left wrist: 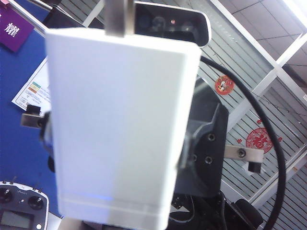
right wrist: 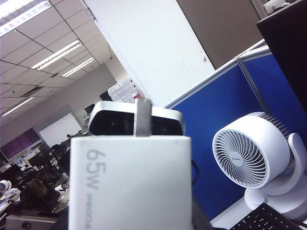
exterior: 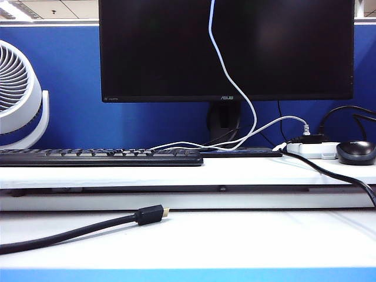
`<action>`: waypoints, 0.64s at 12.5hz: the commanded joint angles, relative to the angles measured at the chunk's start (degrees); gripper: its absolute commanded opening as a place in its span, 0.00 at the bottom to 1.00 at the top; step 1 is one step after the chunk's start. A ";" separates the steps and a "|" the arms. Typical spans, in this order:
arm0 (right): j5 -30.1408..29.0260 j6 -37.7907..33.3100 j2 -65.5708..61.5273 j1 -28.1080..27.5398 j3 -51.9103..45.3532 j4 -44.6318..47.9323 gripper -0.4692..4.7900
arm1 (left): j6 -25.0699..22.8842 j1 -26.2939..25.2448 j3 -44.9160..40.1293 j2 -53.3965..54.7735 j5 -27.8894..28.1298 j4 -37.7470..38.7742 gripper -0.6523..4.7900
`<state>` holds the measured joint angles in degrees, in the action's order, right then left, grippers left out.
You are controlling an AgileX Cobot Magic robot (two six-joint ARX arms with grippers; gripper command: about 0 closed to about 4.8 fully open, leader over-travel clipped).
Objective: Pick up the Type-C charging cable and the charging base, insert one end of the Type-C charger into the corresponding slot on the base, and finally place the plugged-in charger back on the table.
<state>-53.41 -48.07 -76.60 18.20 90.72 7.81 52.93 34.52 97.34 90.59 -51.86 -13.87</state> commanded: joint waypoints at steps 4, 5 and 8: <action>-2.58 11.82 2.67 1.66 0.26 -13.29 0.08 | 0.00 -1.95 0.48 -0.02 7.74 -1.95 0.11; -5.46 16.20 2.69 1.73 0.26 -14.16 0.08 | 0.00 -1.95 0.48 -0.02 8.20 -2.10 0.11; -3.52 16.59 2.95 2.54 0.28 -14.51 0.08 | -0.07 -1.95 0.48 -0.02 7.15 -2.05 0.46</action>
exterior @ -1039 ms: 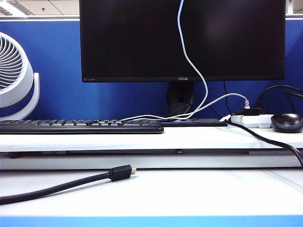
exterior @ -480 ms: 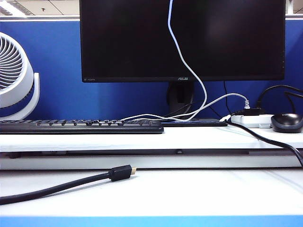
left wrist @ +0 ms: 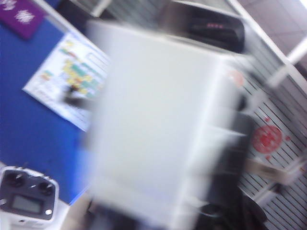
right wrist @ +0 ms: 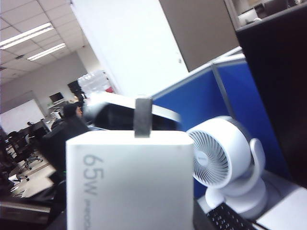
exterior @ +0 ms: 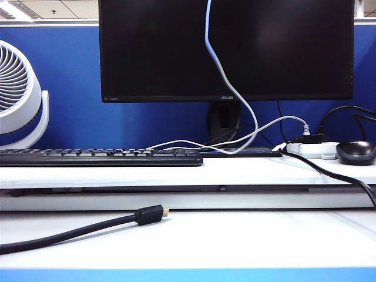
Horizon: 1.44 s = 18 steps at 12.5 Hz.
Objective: Pick up the Type-C charging cable and the charging base, insert one end of the Type-C charger into the corresponding slot on the base, and finally place the plugged-in charger back on the table.
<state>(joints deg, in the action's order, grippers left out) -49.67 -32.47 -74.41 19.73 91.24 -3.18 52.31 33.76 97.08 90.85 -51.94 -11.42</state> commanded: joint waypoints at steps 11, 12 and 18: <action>9.33 -5.81 1.07 -2.10 -0.17 11.19 0.08 | -4.33 -1.86 0.74 -0.28 -8.70 -6.47 0.46; 9.29 -6.88 0.94 -2.05 -0.17 11.21 0.08 | -4.35 -1.84 0.74 -0.28 -8.94 -6.47 0.46; 2.01 -15.54 0.11 -1.55 -0.24 10.69 0.08 | -5.79 0.66 0.74 0.55 -5.90 -5.84 0.44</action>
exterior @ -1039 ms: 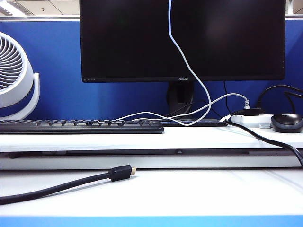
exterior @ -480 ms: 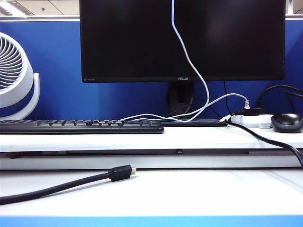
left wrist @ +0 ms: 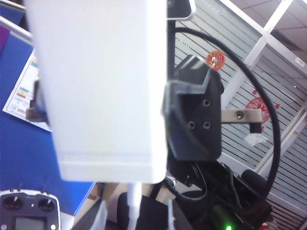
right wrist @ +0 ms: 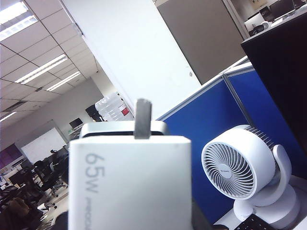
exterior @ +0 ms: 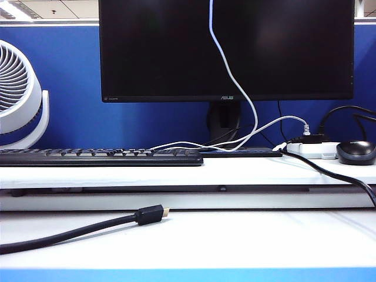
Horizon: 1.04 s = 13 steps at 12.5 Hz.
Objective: Pick up the Type-C charging cable and the charging base, insert one end of the Type-C charger into the corresponding slot on the base, and finally place the plugged-in charger back on the table.
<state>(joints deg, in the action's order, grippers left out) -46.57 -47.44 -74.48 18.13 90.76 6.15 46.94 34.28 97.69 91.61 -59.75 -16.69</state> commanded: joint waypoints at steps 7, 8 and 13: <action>-1.62 0.72 -0.85 0.81 0.26 1.92 0.08 | 0.17 0.02 0.13 -0.24 0.15 -0.13 0.44; -2.08 0.70 -0.83 0.81 0.26 1.84 0.08 | 0.44 -0.24 0.13 -0.24 0.52 -0.11 0.38; -2.38 0.72 -0.85 0.83 0.24 1.84 0.08 | 1.36 -0.26 0.13 -0.24 0.63 -0.13 0.21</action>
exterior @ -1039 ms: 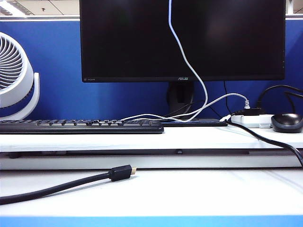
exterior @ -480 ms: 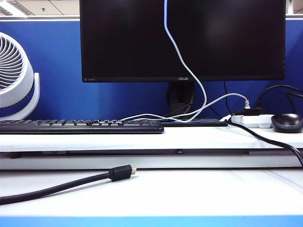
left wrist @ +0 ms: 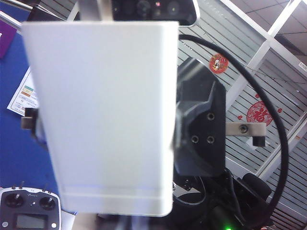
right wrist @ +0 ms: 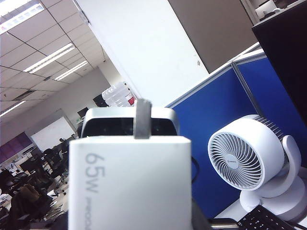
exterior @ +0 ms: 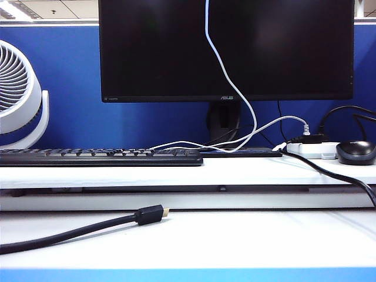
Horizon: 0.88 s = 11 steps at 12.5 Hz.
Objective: Pick up the Type-C charging cable and the charging base, insert one end of the Type-C charger into the corresponding slot on the base, and finally place the plugged-in charger back on the table.
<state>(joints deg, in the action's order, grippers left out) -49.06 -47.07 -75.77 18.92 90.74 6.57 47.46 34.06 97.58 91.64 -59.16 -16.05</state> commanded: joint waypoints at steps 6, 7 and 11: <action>-1.97 7.28 0.44 1.97 0.26 0.94 0.08 | 1.53 -0.04 0.24 -0.26 4.52 -0.92 0.11; -1.14 3.96 0.44 1.97 0.26 -2.62 0.08 | 1.16 -0.09 0.24 -0.26 4.50 -0.94 0.11; -4.39 10.60 0.83 1.97 0.26 -6.78 0.08 | 1.25 -1.18 0.24 -0.26 4.39 -1.01 0.11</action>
<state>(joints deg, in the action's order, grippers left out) -50.50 -35.03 -75.29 20.34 90.98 2.83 48.66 33.63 97.51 91.53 -58.43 -15.42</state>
